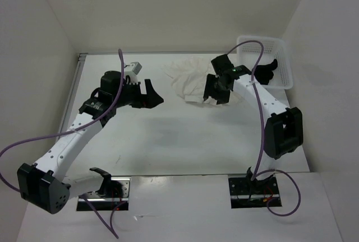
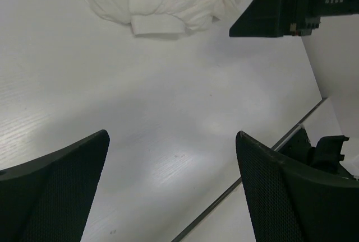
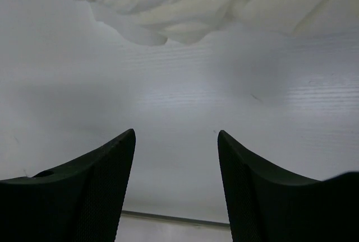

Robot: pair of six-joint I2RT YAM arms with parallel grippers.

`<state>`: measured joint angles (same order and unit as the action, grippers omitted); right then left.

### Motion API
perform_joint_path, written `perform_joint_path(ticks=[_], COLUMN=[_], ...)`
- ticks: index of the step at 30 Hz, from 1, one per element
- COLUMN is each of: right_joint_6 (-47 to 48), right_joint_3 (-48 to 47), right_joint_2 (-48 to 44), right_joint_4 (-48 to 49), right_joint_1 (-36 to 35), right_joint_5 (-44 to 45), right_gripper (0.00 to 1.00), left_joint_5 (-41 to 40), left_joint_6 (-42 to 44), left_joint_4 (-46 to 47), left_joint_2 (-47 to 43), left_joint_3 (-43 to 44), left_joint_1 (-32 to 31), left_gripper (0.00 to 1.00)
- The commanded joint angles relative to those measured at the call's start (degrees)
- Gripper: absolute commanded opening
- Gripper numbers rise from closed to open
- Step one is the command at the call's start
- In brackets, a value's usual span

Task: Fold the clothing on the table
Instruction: Grab the skirt from the pile

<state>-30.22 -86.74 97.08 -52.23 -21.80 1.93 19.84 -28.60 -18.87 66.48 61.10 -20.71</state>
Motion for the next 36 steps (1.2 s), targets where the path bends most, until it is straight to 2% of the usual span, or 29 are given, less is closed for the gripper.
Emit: perform_joint_path(ticks=[1, 6, 8, 10, 12, 14, 19, 23, 25, 29, 36], right_joint_6=[-2.65, -3.18, -4.58, -7.13, -9.67, -10.21, -10.92, -9.77, -9.16, -8.54, -7.31], right_joint_3=[4.03, 8.07, 10.0, 11.93, 13.34, 15.28, 15.12, 12.56, 10.98, 9.67, 10.18], right_joint_2=[-6.9, -6.37, -4.36, -2.78, -0.14, 1.35, 1.27, -1.45, -3.9, -8.13, -12.7], right_joint_4=[9.34, 9.34, 10.82, 11.7, 13.72, 16.96, 19.36, 17.52, 16.81, 15.66, 13.91], right_joint_1=[0.36, 0.88, 0.88, 3.68, 6.49, 10.54, 11.26, 11.26, 11.26, 13.09, 16.61], right_joint_5=[-5.19, -0.19, 3.24, 4.83, 4.14, 0.03, -0.7, -1.23, -2.02, -4.12, -5.54], right_gripper=[0.66, 0.63, 0.61, 0.6, 0.6, 0.57, 0.57, 0.57, 0.57, 0.57, 0.58], left_joint_5=[-1.98, 0.12, 0.12, -0.59, 0.73, 0.73, 1.09, -0.58, -1.28, 2.12, 5.48], left_joint_6=[-0.75, 2.31, 2.32, 2.32, 1.62, 1.01, 0.31, -0.84, -1.45, -6.27, -13.48], left_joint_4=[2.7, 5.51, 5.51, 4.11, 3.49, 4.37, 13.4, 24.82, 27.74, 34.58, 42.06], left_joint_2=[-1.44, 1.8, 4.18, 5.59, 6.21, 5.5, 5.41, 14.1, 20.25, 31.14, 42.67], left_joint_3=[-2.65, -2.65, -1.26, -0.02, -0.02, -0.02, -2.13, -2.13, -1.6, 1.12, 4.29], left_joint_1=[0.06, 0.06, -0.74, -1.26, -1.26, -1.26, -1.88, -2.93, -2.93, -2.93, -3.46], left_gripper=[1.0, 1.0, 0.86, 0.82, 0.84, 0.93, 0.94, 0.87, 0.76, 0.65, 0.59])
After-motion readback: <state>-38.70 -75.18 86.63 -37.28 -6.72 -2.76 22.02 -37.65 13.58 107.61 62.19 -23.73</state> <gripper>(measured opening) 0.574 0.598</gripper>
